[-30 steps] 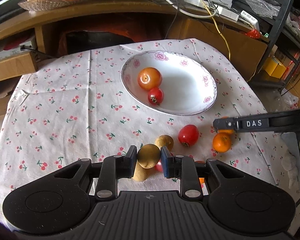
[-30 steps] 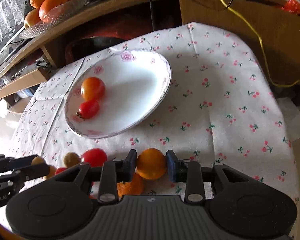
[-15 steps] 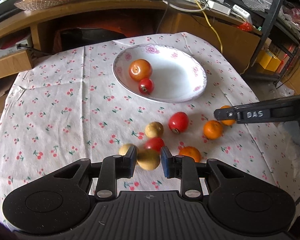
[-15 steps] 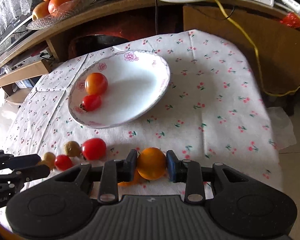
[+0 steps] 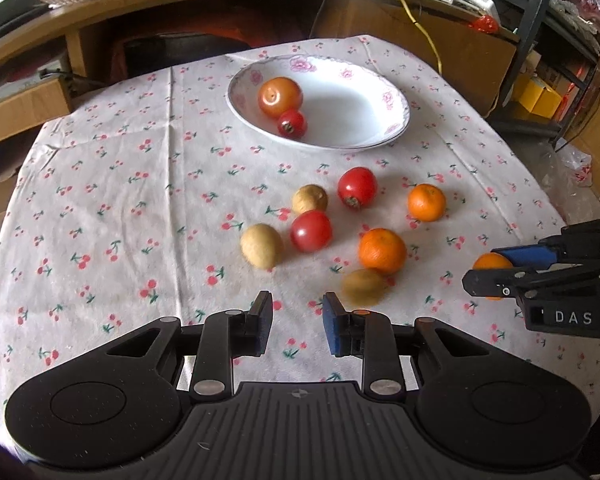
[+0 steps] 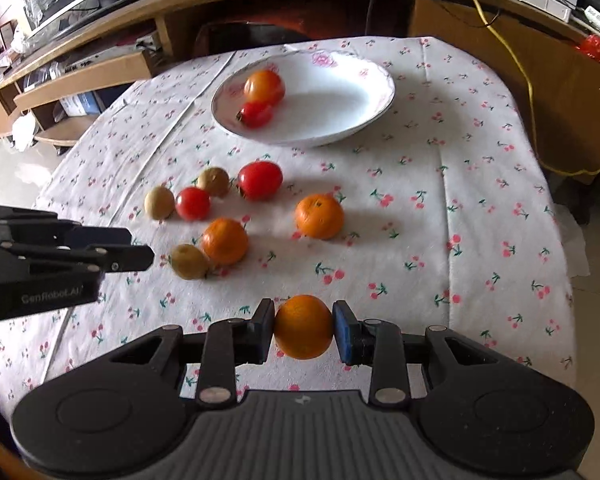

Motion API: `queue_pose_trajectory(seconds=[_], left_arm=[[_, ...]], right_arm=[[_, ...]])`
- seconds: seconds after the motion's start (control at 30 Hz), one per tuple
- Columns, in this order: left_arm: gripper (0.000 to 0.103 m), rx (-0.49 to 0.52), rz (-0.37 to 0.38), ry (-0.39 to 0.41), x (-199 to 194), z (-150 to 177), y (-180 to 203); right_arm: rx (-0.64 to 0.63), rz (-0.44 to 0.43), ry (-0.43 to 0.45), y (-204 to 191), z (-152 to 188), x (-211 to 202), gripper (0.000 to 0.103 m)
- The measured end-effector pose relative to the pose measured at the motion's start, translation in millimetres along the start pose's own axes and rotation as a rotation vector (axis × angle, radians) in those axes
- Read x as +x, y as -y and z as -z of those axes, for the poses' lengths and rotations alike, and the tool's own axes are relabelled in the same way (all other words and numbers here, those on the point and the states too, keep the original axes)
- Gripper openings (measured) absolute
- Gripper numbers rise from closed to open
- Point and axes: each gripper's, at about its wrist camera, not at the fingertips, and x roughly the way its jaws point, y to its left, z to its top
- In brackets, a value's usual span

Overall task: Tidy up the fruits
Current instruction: 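Carry the tan fruit in left tool to the bowl while right tool carries the mandarin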

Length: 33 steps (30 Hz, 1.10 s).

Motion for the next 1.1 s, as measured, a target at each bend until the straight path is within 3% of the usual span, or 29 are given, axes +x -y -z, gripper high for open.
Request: queue_pose_trajectory(seconds=[0.13, 0.3, 0.6, 0.83, 1.0, 1.1], left_arm=[[0.036, -0.002, 0.019, 0.005, -1.9, 3.7, 3.0], [0.045, 0.082, 0.067, 0.021, -1.1, 0.5, 25.8], [0.047, 0.136, 0.043, -0.008, 18.5, 0.7, 40.8], [0.045, 0.134, 0.044, -0.010, 19.8, -0.7, 41.8], [0.034, 0.136, 0.035, -0.015, 19.1, -2.1, 41.8], [0.034, 0.122, 0.050, -0.017, 16.3, -3.3, 40.5]], right_arm=[[-0.003, 0.004, -0.003, 2.1, 1.8, 2.8, 0.032], [-0.001, 0.008, -0.003, 7.6, 7.3, 2.1, 0.032], [-0.028, -0.005, -0.002, 7.2, 9.9, 3.4, 0.032], [-0.031, -0.008, -0.004, 6.9, 8.7, 4.6, 0.032], [-0.046, 0.008, -0.011, 2.6, 8.9, 3.9, 0.032], [-0.054, 0.003, -0.006, 0.1, 8.8, 1.8, 0.032]])
